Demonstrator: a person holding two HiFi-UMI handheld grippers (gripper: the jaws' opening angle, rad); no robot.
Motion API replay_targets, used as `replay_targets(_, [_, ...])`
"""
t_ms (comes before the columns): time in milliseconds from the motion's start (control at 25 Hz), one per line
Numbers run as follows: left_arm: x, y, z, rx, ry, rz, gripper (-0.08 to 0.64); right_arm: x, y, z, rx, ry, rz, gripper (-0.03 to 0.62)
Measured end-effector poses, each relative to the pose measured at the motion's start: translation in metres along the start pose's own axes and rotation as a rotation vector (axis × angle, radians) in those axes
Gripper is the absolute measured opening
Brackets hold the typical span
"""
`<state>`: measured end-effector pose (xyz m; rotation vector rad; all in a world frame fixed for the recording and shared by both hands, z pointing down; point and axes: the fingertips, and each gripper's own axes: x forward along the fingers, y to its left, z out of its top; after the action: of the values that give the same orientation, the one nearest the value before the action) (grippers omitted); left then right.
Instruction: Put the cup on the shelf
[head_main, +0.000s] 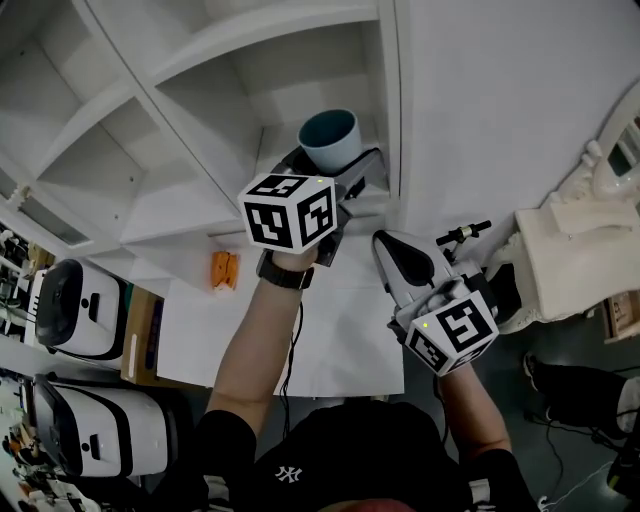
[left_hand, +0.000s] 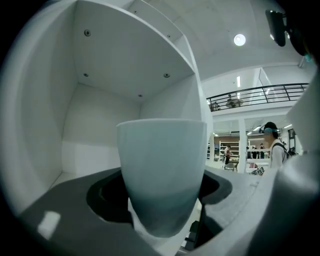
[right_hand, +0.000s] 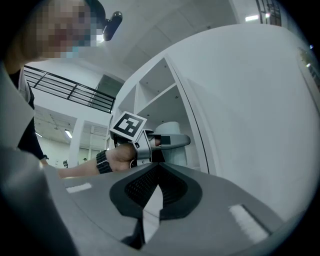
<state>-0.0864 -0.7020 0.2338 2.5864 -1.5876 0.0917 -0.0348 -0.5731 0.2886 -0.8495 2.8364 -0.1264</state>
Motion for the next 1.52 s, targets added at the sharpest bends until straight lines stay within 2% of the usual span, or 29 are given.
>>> replay_targets(280, [0.024,0.021,-0.003,-0.004,0.021,0.086,0.377,0.005,-0.017,0.000,0.024,-0.015,0.009,0.011])
replay_targets(480, [0.036,0.030,-0.009,0.025,0.055,0.141,0.377,0.006,-0.023,-0.001,0.036,-0.018,0.016,0.011])
replay_targets(640, [0.041,0.035,-0.014,0.019,0.059,0.166,0.377,0.006,-0.026,-0.001,0.041,-0.020,0.015,0.011])
replay_targets(960, [0.041,0.038,-0.019,0.063,0.097,0.184,0.380,0.008,-0.027,-0.003,0.041,-0.013,0.008,0.011])
replay_targets(1160, [0.035,0.036,-0.017,0.039,0.078,0.159,0.434,0.008,-0.021,-0.003,0.042,-0.015,0.014,0.011])
replay_targets(1520, [0.005,0.034,-0.014,-0.015,0.013,0.142,0.436,0.011,-0.014,-0.010,0.058,-0.003,0.020,0.011])
